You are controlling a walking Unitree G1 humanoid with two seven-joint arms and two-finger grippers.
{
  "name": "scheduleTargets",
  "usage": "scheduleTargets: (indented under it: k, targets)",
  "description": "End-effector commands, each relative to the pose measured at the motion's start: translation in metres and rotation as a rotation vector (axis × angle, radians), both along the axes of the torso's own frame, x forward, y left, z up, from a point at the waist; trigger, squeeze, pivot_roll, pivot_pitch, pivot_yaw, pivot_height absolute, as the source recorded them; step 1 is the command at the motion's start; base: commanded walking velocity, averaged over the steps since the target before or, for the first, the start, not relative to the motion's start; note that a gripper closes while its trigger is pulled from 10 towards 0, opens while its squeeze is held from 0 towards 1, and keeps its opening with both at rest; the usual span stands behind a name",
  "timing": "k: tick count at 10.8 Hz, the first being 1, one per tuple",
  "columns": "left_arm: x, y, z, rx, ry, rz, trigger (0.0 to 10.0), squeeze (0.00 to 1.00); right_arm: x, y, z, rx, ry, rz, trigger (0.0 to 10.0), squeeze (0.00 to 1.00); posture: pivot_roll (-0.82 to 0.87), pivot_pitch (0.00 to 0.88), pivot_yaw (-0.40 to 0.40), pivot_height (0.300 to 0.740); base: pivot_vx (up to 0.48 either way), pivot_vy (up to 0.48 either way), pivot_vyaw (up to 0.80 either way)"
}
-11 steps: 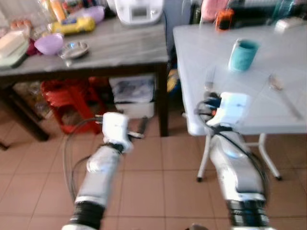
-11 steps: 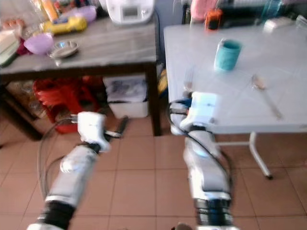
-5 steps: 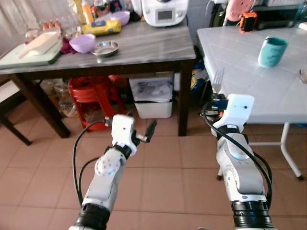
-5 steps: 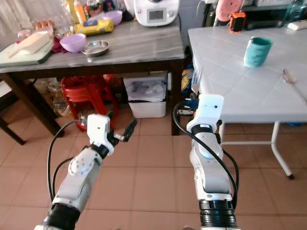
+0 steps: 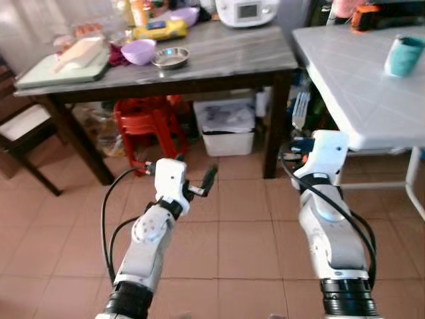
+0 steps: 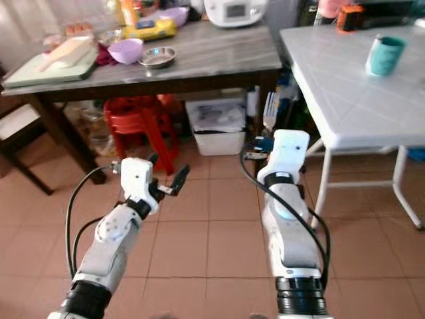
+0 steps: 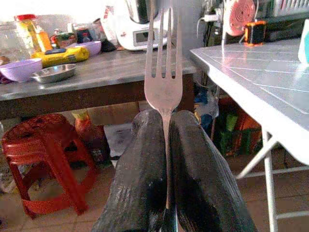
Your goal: Setting the table
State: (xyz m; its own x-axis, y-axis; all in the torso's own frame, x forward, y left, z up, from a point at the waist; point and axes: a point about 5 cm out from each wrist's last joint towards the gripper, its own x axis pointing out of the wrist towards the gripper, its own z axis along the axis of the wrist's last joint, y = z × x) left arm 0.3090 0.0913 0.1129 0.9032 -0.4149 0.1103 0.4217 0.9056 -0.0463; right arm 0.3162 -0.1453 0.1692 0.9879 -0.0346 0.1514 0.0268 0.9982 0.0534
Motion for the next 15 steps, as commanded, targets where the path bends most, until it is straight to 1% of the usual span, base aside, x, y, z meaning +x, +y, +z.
scheduleTargets:
  k: [1, 2, 5, 7, 15]
  targets:
    - [-0.0006, 0.0125, -0.0018, 0.008, 0.000, 0.033, 10.0, 0.00, 0.0011, 0.0137, 0.0054, 0.009, -0.019, 0.049, 10.0, 0.00, -0.07, 0.073, 0.104, 0.740, 0.000, 0.435, 0.00]
    - [-0.0004, 0.0122, 0.0007, 0.001, -0.018, 0.038, 10.0, 0.00, 0.0011, 0.0138, 0.0048, 0.007, -0.018, 0.050, 10.0, 0.00, -0.07, 0.071, 0.104, 0.740, 0.000, 0.000, 0.00]
    - [-0.0023, 0.0096, 0.0046, 0.001, -0.046, -0.007, 10.0, 0.00, 0.0005, 0.0134, 0.0041, 0.008, -0.017, 0.051, 10.0, 0.00, -0.08, 0.070, 0.104, 0.740, 0.000, 0.000, 0.00]
    - [-0.0026, 0.0105, 0.0050, 0.000, -0.051, -0.007, 10.0, 0.00, 0.0001, 0.0141, 0.0035, 0.006, -0.015, 0.053, 10.0, 0.00, -0.08, 0.073, 0.104, 0.740, 0.291, 0.000, 0.00]
    - [-0.0020, 0.0100, 0.0046, 0.001, -0.052, -0.016, 10.0, 0.00, 0.0000, 0.0155, 0.0034, -0.001, -0.018, 0.065, 10.0, 0.00, -0.08, 0.070, 0.109, 0.740, 0.462, 0.000, 0.00]
